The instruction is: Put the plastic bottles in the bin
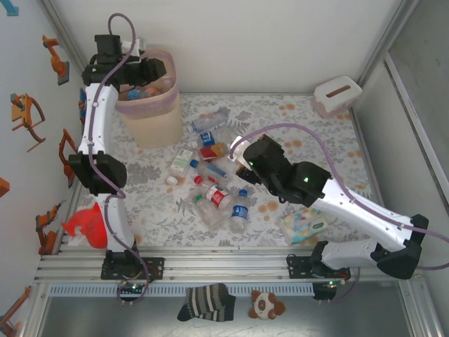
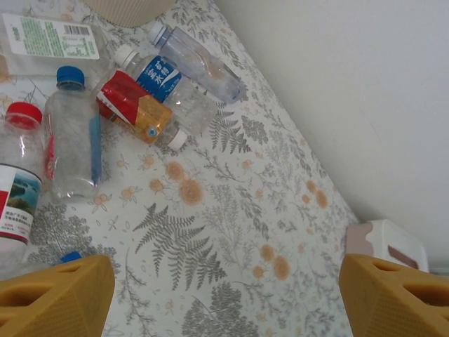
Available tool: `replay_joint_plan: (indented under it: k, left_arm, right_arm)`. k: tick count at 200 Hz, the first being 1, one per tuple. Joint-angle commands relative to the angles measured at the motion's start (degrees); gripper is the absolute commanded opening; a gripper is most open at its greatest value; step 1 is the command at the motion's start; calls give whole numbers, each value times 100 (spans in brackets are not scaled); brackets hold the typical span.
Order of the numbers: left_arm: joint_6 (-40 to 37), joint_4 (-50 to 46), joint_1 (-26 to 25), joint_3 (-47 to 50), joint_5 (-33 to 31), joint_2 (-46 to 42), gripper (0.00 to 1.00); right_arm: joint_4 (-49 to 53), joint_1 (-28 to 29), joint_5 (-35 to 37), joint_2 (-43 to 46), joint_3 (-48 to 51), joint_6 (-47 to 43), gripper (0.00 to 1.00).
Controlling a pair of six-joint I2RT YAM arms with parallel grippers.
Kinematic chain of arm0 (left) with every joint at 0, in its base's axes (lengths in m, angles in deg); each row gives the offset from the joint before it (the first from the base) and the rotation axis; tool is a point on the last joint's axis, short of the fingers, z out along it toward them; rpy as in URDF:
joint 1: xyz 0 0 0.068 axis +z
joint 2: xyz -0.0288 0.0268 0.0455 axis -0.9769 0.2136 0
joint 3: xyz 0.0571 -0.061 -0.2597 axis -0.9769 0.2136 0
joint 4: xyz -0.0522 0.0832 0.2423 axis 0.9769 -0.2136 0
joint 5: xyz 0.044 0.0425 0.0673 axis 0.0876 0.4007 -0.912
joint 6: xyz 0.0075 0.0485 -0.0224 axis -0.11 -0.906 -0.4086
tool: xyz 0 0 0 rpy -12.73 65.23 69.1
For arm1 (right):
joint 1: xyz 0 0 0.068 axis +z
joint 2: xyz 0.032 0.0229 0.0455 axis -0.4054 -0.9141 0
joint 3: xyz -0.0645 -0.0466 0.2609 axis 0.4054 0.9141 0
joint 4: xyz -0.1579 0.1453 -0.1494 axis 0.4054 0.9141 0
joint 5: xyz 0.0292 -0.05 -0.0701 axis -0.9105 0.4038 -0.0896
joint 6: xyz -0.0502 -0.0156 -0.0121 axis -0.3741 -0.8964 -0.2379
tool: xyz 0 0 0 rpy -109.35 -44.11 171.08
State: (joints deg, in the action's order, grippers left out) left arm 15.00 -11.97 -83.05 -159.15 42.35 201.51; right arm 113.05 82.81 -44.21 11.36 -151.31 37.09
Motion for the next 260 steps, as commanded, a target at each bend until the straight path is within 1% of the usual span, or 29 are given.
replay_joint_plan:
  k: [1, 26, 65, 85, 107, 127, 157, 205, 260]
  left_arm:
    - [-541, 225, -235, 388, -21, -731, 36]
    - [-719, 705, -469, 1446, -326, -1455, 37]
    - [-766, 2335, -797, 3798, -929, -2910, 41]
    - [-782, 3078, -917, 4871, -1204, -3581, 42]
    - [-809, 3389, -1024, 5626, -1447, -4164, 42]
    - [-843, 3462, -1134, 6113, -1555, -4553, 43]
    - [-841, 3440, -1277, 6632, -1655, -4976, 45]
    - [-708, 3433, -1488, 7238, -1796, -5387, 45]
    - [-655, 3385, -1684, 7490, -1937, -5547, 45]
  right_arm:
    - [-73, -122, -372, -98, -217, 1094, 80]
    - [-121, -196, -601, -227, -164, 1997, 78]
    - [-84, -330, -879, -526, -39, 3443, 73]
    - [-48, -477, -1422, -678, 77, 4156, 73]
    - [-63, -620, -1983, -815, 321, 4825, 73]
    - [-212, -776, -2580, -909, 655, 5218, 74]
    - [-311, -937, -3087, -979, 1087, 5660, 75]
    - [-453, -998, -3398, -1074, 1770, 6045, 77]
    - [-1129, -1285, -3902, -1327, 2360, 6363, 75]
